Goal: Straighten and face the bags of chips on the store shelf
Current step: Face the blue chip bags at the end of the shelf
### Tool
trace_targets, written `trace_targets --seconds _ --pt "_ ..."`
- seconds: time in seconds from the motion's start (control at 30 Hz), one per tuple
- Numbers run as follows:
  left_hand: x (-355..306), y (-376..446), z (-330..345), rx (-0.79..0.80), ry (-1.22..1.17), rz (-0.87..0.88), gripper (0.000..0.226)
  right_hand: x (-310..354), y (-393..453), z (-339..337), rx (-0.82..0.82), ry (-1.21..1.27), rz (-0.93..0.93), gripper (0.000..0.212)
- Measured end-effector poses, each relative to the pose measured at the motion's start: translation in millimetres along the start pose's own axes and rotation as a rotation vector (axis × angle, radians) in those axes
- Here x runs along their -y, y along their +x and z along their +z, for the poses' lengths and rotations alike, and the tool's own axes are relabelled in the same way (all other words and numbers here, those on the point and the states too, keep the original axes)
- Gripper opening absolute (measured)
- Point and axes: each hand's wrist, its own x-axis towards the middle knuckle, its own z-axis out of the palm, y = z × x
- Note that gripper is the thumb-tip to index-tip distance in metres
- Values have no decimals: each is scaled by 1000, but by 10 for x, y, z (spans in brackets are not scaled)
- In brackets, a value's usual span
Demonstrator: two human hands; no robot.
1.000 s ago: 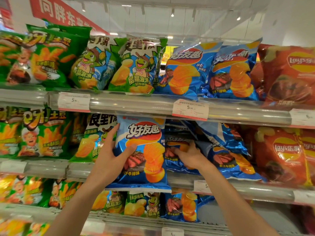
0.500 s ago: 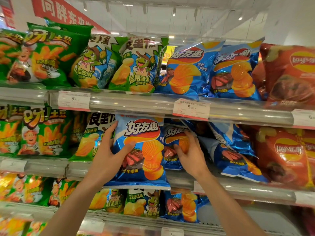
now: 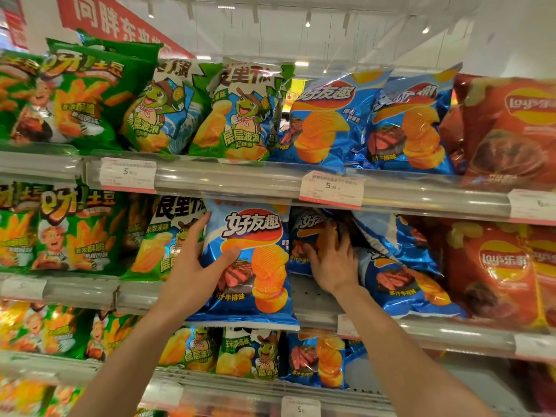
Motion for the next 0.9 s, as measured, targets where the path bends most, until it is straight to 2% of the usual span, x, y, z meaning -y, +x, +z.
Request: trace_targets --seconds 0.1,0.2,0.27,0.4,0.53,0.63,0.77,0.9 --pt "13 -21 -4 -2 -32 4 79 -42 -8 -68 93 11 17 90" --pt "36 -29 -3 11 -35 -3 79 -38 -20 -93 149 40 -8 82" --pt "24 -49 7 15 -48 -5 78 -14 -32 -73 88 129 -64 78" --pt "-8 -51 -9 15 -49 3 80 13 -38 29 -29 153 -107 88" --pt "-15 -63 -28 26 -38 2 84 -42 11 32 116 139 -10 88" --pt "15 -74 -22 23 -49 5 79 -6 -69 -93 93 288 -7 81" --pt "95 -86 76 58 -28 3 81 56 -370 -373 1 541 -31 52" --pt "115 -63 424 97 -18 28 79 128 -768 -621 114 791 39 54"
